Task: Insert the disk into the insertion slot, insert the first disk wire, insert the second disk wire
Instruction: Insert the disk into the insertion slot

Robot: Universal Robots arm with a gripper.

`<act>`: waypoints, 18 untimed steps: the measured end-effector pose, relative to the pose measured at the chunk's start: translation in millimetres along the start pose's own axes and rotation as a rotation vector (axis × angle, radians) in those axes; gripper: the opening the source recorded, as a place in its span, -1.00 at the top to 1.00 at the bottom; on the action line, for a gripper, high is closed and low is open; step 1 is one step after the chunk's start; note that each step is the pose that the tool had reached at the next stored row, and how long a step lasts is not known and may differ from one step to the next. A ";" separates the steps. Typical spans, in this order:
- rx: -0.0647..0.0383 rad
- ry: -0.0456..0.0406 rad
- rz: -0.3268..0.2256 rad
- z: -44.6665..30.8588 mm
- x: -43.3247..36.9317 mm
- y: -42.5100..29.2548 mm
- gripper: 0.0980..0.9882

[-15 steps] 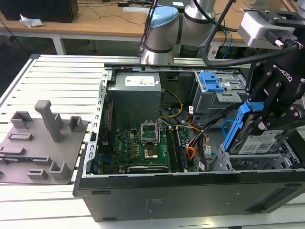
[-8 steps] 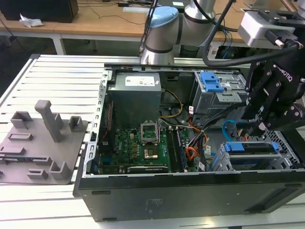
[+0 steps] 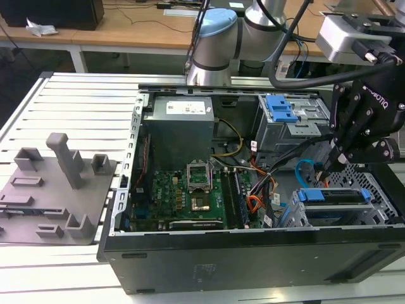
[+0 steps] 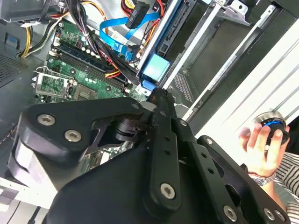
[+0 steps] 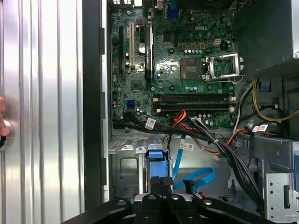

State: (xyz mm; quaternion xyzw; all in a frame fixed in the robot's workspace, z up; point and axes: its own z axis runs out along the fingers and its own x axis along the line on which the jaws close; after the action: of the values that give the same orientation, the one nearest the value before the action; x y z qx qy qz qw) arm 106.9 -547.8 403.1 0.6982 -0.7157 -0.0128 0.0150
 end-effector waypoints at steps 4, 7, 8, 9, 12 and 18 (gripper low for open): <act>0.000 0.0000 0.000 0.1 0.0 0.0 0.98; -0.001 -0.0001 0.000 -0.1 -0.4 -5.9 0.98; -0.002 0.0000 0.000 -0.3 -0.8 -8.8 0.98; -0.003 -0.0003 0.000 -0.2 -1.3 -13.1 0.98; -0.004 0.0001 0.000 4.5 -1.3 -15.4 0.98; -0.004 -0.0006 0.000 15.1 -1.4 -16.0 0.98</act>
State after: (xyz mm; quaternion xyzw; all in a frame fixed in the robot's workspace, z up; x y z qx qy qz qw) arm 122.3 -546.9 387.4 0.6982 -0.7156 -0.0145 0.0163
